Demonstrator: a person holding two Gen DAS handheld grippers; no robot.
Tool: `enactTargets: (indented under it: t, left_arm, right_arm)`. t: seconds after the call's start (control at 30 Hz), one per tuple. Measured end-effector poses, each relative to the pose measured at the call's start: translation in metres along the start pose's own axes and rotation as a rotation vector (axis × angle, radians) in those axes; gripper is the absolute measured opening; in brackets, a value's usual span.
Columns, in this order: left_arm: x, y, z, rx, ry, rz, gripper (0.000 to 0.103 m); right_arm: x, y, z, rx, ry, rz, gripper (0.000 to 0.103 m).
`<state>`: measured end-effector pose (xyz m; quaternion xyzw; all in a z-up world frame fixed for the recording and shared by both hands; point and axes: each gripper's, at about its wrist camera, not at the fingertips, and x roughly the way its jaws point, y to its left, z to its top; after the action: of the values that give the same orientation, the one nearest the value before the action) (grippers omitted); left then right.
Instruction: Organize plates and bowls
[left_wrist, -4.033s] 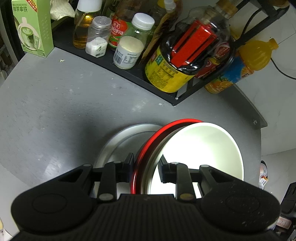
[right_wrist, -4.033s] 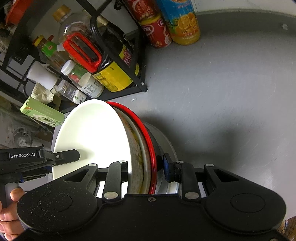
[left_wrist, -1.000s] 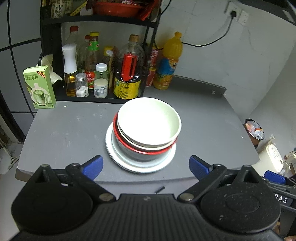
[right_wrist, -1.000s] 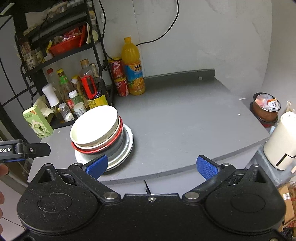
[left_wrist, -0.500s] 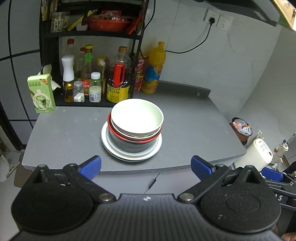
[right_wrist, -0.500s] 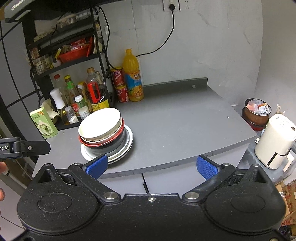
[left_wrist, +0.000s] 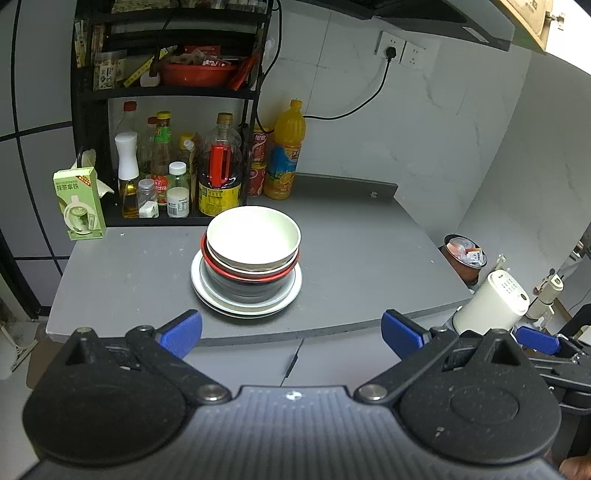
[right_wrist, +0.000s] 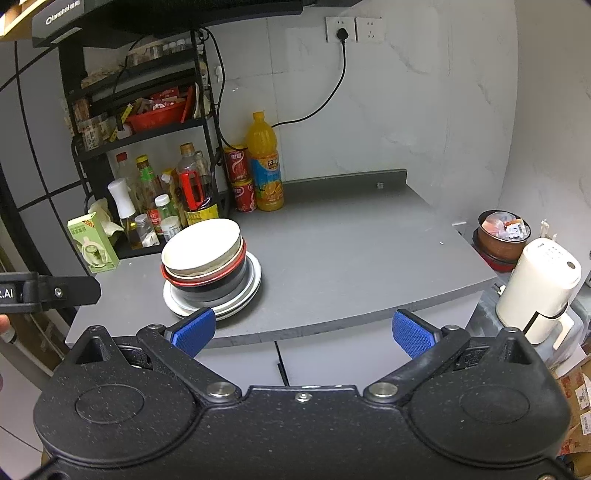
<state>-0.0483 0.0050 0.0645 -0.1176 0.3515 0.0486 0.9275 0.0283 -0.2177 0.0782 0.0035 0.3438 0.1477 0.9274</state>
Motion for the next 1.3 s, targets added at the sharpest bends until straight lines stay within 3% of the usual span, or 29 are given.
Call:
enactTargets:
  t: [1.3]
  left_arm:
    - [-0.023, 0.0, -0.008, 0.025, -0.03, 0.007, 0.102]
  right_arm:
    - [-0.023, 0.002, 0.003, 0.005, -0.047, 0.03, 0.103]
